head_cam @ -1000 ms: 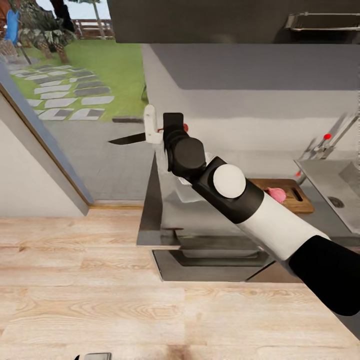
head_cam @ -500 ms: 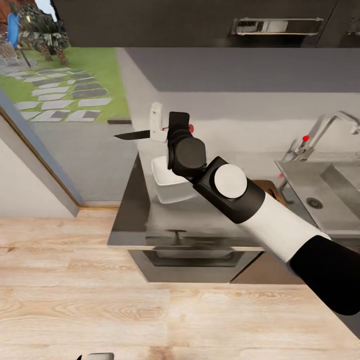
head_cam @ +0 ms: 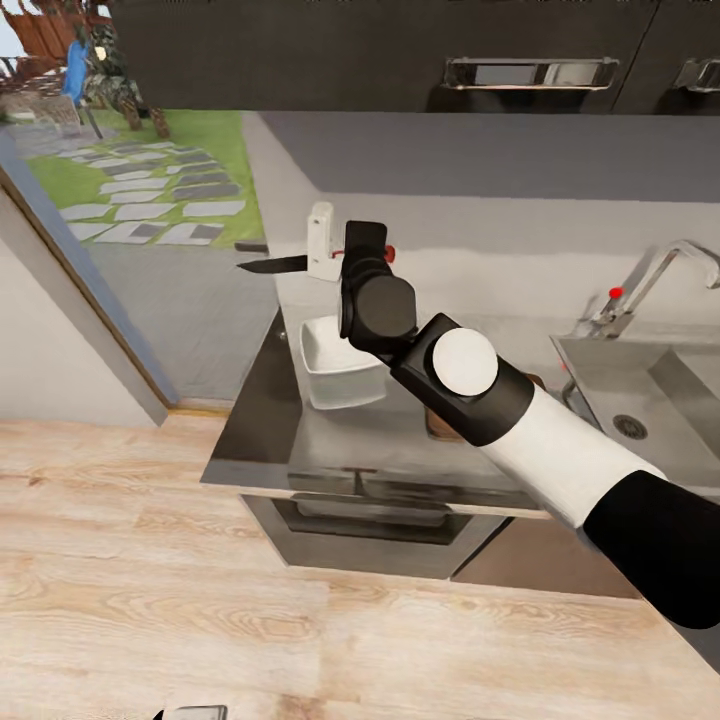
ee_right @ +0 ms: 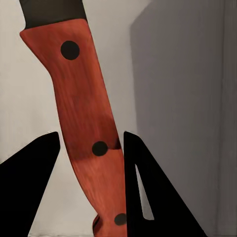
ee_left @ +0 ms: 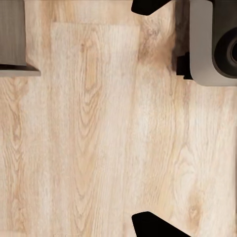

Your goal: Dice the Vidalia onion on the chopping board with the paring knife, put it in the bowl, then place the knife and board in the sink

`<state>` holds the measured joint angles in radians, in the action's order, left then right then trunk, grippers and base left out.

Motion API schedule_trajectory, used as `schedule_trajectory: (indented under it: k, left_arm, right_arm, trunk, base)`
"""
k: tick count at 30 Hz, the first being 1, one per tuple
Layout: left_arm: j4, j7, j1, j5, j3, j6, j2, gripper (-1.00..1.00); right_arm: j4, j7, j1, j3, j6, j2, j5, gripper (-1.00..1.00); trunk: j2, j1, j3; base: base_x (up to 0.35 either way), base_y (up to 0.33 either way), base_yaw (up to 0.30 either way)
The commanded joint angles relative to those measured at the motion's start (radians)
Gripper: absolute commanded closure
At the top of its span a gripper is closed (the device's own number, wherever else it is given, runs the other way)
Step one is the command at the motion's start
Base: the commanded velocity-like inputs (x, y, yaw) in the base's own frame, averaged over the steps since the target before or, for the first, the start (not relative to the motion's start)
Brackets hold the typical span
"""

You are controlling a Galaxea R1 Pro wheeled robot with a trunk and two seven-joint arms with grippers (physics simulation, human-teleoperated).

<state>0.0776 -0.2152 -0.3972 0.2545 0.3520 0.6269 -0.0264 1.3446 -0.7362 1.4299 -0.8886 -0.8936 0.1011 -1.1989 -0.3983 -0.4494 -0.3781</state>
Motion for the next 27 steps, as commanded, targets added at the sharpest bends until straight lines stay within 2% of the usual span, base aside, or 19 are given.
schedule_trajectory:
  k: [1, 6, 9, 14, 16, 17, 22, 27]
  left_arm:
    - [0.004, -0.003, -0.002, 0.005, 0.009, 0.005, 0.000, -1.00]
    - [0.004, -0.004, -0.002, 0.005, 0.009, 0.005, 0.000, -1.00]
    - [0.004, -0.004, -0.002, 0.005, 0.009, 0.005, 0.000, -1.00]
    - [0.004, -0.004, -0.002, 0.005, 0.009, 0.005, 0.000, -1.00]
    - [0.004, -0.004, -0.002, 0.005, 0.009, 0.005, 0.000, -1.00]
    - [0.004, -0.004, -0.002, 0.005, 0.009, 0.004, 0.001, -1.00]
    - [0.004, -0.004, -0.002, 0.005, 0.009, 0.004, 0.001, -1.00]
    - [0.004, -0.004, -0.002, 0.005, 0.009, 0.004, 0.001, -1.00]
  right_arm:
    - [0.001, -0.010, 0.001, -0.002, -0.036, -0.019, -0.008, 1.00]
    - [0.000, -0.009, 0.001, -0.002, -0.079, -0.044, -0.006, 1.00]
    - [0.000, -0.010, 0.001, -0.001, -0.084, -0.076, -0.004, 1.00]
    - [-0.001, -0.011, 0.001, -0.001, -0.087, -0.154, -0.001, 1.00]
    - [-0.001, -0.011, 0.000, -0.001, -0.087, -0.166, 0.000, 1.00]
    - [-0.001, -0.011, -0.001, -0.001, -0.088, -0.181, 0.000, 1.00]
    - [-0.001, -0.011, -0.002, -0.001, -0.088, -0.196, 0.001, 1.00]
    - [-0.001, -0.011, -0.002, -0.001, -0.088, -0.198, 0.001, 1.00]
  trunk:
    - [-0.002, -0.001, 0.000]
    - [-0.002, -0.001, 0.004]
    - [-0.002, -0.001, 0.007]
    - [-0.002, -0.001, 0.008]
    - [-0.002, -0.001, 0.008]
    - [-0.002, -0.001, 0.009]
    - [-0.002, -0.001, 0.015]
    - [-0.002, -0.001, 0.023]
  base:
    - [0.000, -0.008, 0.228]
    - [0.000, -0.003, 0.244]
    - [0.000, -0.001, 0.256]
    - [0.000, 0.000, 0.117]
    - [0.000, 0.000, 0.027]
    - [0.000, 0.000, 0.012]
    - [0.000, 0.000, 0.004]
    - [0.000, -0.004, 0.000]
